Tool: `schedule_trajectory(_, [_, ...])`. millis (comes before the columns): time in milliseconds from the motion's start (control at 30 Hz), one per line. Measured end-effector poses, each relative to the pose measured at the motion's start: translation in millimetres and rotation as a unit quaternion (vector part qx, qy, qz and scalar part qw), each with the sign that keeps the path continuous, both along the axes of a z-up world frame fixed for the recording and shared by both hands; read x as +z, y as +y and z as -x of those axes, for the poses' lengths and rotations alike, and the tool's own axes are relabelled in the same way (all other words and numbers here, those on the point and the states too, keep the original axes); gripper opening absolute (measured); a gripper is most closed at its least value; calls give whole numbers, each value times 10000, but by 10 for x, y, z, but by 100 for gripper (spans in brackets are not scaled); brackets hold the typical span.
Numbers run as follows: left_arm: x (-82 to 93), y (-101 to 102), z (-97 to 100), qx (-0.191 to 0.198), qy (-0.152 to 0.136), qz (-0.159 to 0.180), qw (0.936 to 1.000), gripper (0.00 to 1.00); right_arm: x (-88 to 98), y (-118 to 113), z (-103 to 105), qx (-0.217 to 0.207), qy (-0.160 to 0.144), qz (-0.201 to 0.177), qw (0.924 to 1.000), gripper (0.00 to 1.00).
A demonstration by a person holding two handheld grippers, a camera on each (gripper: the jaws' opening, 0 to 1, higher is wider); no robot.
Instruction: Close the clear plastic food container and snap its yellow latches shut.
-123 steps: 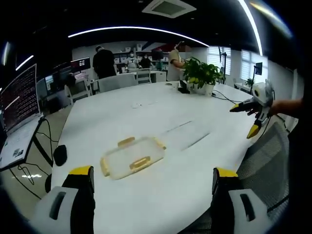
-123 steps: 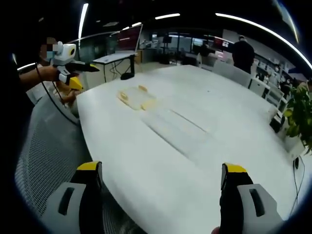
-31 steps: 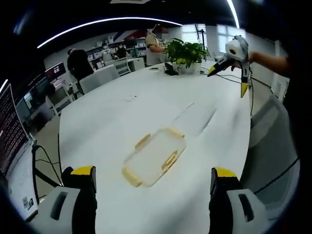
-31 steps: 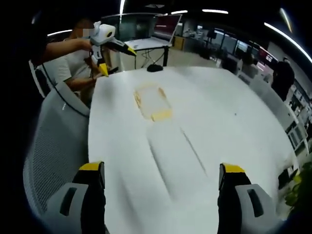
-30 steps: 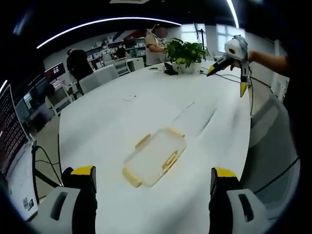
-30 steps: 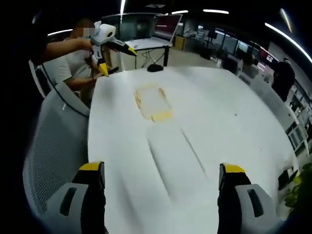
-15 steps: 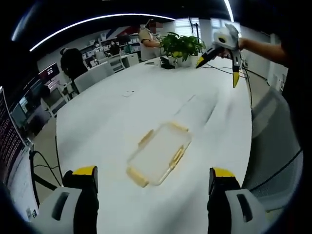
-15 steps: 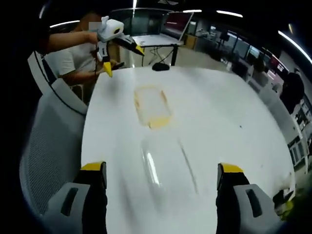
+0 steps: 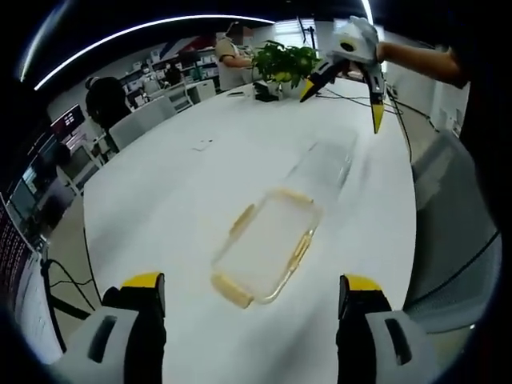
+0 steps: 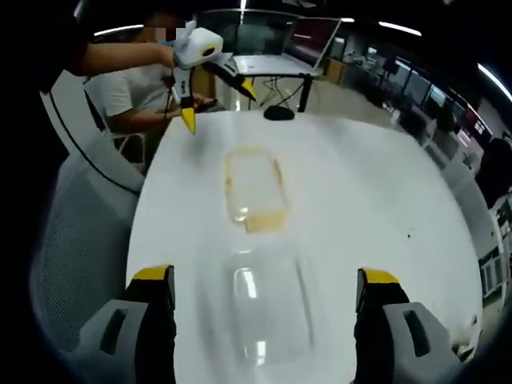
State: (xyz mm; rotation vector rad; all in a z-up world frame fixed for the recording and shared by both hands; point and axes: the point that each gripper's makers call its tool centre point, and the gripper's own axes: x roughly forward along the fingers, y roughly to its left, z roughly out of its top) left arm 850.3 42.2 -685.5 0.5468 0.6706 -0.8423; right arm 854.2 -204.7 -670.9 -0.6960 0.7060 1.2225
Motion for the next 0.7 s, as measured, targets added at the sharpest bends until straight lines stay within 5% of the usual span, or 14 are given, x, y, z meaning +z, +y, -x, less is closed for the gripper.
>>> schedule_trajectory(700, [-339, 37, -228, -501, 350, -434, 9972, 77, -243, 502, -291, 234, 133, -130, 9996, 84])
